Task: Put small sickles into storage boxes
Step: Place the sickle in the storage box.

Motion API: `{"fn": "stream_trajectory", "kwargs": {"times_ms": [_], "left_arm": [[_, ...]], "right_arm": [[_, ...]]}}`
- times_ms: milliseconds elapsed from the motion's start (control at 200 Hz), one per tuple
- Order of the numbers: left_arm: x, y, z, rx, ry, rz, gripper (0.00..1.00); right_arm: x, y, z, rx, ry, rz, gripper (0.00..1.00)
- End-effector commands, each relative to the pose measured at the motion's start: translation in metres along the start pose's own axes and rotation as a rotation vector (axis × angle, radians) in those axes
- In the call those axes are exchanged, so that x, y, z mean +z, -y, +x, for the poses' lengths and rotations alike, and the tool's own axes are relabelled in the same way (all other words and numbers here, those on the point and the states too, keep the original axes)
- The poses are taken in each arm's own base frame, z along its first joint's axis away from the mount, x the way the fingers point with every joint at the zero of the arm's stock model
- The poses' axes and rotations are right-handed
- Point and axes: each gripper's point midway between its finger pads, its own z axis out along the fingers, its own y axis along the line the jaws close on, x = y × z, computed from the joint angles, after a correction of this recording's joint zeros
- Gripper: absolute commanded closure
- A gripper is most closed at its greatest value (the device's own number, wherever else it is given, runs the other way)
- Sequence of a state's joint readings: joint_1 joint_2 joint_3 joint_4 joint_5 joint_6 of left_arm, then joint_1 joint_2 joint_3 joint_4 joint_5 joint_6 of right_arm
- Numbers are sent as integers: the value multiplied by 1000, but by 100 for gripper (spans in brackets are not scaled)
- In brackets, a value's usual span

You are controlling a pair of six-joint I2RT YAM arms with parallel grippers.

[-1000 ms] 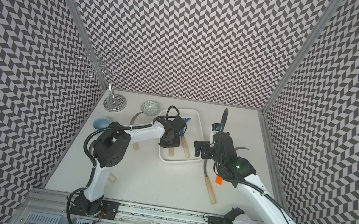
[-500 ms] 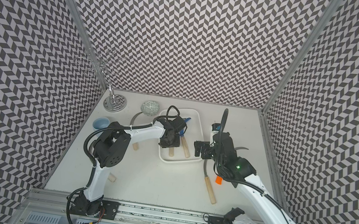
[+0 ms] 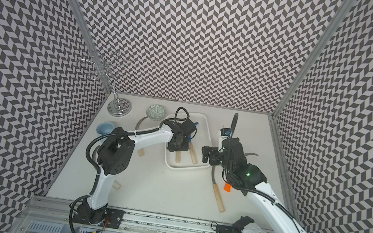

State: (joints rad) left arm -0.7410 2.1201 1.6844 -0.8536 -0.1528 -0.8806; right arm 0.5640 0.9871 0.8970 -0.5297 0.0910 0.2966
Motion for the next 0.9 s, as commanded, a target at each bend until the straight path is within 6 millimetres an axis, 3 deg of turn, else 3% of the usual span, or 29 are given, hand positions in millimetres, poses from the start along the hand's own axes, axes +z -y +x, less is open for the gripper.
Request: {"fn": "stream_trajectory", "kwargs": {"times_ms": [0,471,571,636,891], "left_arm": [[-30,1,-13,-9,66,-1,44],[-73,9,-25,-8,125,59,32],[-82,9,-27,-10,137,72,25],[-88,9,-27,-10,141,77,16],[-111,2,-27,-17,170,103,1]], "right_arm": [[-4,-2,-9,6,49,-17,0],[-6,2,-11,8,61,-1,0],[-6,2,-11,9,61,1,0],[-6,3,-11,9,61,7,0],[-4,5,-10,8,58,21,0]]}}
